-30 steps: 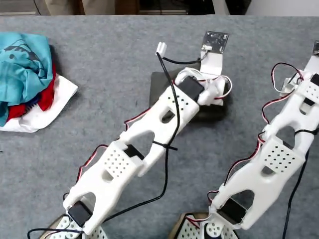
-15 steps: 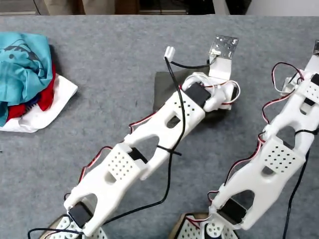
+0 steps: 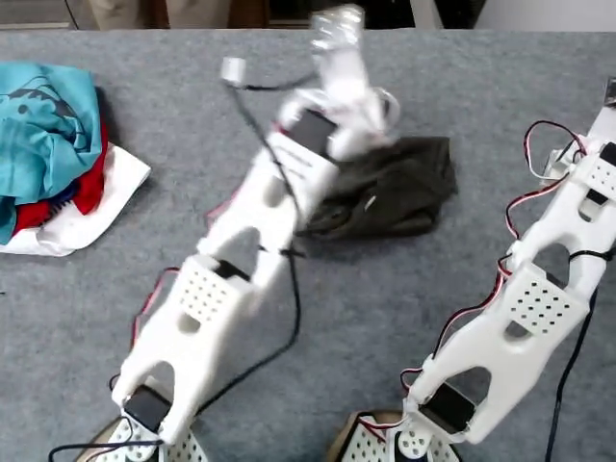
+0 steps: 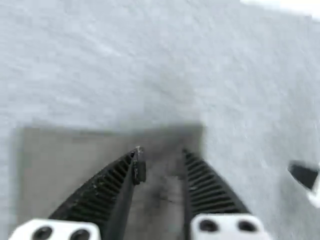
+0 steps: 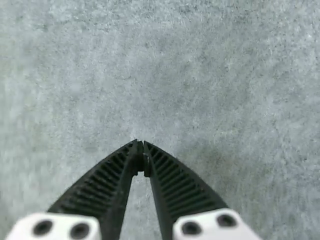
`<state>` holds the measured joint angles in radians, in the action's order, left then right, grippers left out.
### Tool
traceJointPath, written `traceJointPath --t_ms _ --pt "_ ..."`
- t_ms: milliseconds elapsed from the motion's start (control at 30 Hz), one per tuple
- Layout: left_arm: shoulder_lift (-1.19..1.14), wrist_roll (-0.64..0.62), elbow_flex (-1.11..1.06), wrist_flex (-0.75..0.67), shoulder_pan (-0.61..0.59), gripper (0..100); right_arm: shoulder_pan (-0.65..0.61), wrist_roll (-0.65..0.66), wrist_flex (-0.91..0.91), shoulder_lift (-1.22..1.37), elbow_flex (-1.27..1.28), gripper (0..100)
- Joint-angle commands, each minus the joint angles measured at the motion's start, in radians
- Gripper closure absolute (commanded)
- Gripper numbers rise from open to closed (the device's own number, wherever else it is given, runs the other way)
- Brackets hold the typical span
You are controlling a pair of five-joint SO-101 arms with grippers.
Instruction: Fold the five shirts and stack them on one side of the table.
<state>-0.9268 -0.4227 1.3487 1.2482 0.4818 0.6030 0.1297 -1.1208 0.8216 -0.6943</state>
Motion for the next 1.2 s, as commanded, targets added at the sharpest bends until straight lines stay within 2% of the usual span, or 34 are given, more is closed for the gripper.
traceJointPath --t_ms 0,200,333,667,1000,1167 --pt "-0.021 -0.009 0.018 0.026 -0.074 98 -0.071 0.092 -0.114 -0.042 -0.091 99.4" --pt "-0.145 -0.011 -0.002 0.011 -0.091 98 -0.36 0.339 -0.351 -0.042 -0.237 99.4" --pt "-0.216 -0.011 -0.005 -0.009 -0.129 98 -0.49 0.407 -0.42 -0.044 -0.246 99.4" --pt "-0.275 -0.012 -0.002 -0.044 -0.18 98 -0.599 0.416 -0.417 -0.041 -0.237 99.4" --pt "-0.275 -0.012 -0.002 -0.044 -0.178 98 -0.622 0.393 -0.44 -0.062 -0.409 99.4" --pt "-0.275 -0.012 -0.002 -0.044 -0.178 98 -0.621 0.396 -0.391 0.03 -0.357 99.4"
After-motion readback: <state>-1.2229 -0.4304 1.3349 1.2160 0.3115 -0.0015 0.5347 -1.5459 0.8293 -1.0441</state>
